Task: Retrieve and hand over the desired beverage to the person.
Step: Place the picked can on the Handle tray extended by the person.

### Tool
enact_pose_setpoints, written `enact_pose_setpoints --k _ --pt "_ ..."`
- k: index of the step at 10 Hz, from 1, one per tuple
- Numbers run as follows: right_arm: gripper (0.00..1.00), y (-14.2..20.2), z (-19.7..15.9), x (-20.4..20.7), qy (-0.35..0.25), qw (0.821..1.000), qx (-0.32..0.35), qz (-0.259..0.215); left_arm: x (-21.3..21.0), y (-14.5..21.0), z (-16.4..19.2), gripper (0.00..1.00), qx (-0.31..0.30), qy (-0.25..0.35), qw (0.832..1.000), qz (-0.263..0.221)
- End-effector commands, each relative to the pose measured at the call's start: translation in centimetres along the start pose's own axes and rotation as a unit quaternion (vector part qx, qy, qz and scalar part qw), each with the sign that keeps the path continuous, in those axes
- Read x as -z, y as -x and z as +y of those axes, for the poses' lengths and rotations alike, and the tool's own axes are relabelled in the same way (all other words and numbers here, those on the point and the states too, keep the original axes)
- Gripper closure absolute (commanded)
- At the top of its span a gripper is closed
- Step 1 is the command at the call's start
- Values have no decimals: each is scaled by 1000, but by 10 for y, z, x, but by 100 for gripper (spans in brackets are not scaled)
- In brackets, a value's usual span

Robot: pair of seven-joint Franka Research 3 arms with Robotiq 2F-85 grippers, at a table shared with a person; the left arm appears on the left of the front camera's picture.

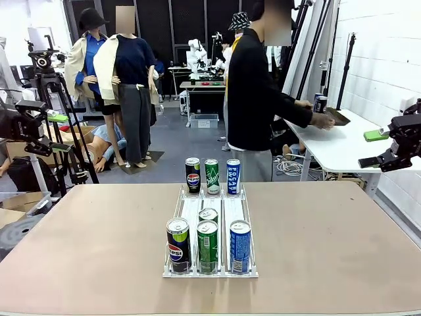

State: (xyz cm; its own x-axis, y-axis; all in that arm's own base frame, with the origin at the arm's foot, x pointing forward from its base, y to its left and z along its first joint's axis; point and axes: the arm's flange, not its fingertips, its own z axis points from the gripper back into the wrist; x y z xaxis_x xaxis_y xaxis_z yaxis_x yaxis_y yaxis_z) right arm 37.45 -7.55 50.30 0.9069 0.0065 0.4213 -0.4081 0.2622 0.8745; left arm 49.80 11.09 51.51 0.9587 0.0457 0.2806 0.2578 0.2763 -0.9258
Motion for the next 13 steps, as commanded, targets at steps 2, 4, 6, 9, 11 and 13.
enact_pose_setpoints --k 2,4,6,9,11,13 --pt "0 5 0 1 -3 1000 -2 2 4 3 10 0 2 21 1000 3" --pt "0 5 0 1 -3 1000 -2 2 10 3 9 0 -3 18 1000 3" --pt "0 5 0 1 -3 1000 -2 2 4 2 11 0 -11 9 1000 3" --pt "0 5 0 1 -3 1000 -2 2 4 2 11 0 -11 9 1000 3" --pt "0 5 0 1 -3 1000 -2 2 4 2 11 0 -11 9 1000 3" --pt "0 5 0 1 -3 1000 -2 2 4 2 11 0 -11 9 1000 3"
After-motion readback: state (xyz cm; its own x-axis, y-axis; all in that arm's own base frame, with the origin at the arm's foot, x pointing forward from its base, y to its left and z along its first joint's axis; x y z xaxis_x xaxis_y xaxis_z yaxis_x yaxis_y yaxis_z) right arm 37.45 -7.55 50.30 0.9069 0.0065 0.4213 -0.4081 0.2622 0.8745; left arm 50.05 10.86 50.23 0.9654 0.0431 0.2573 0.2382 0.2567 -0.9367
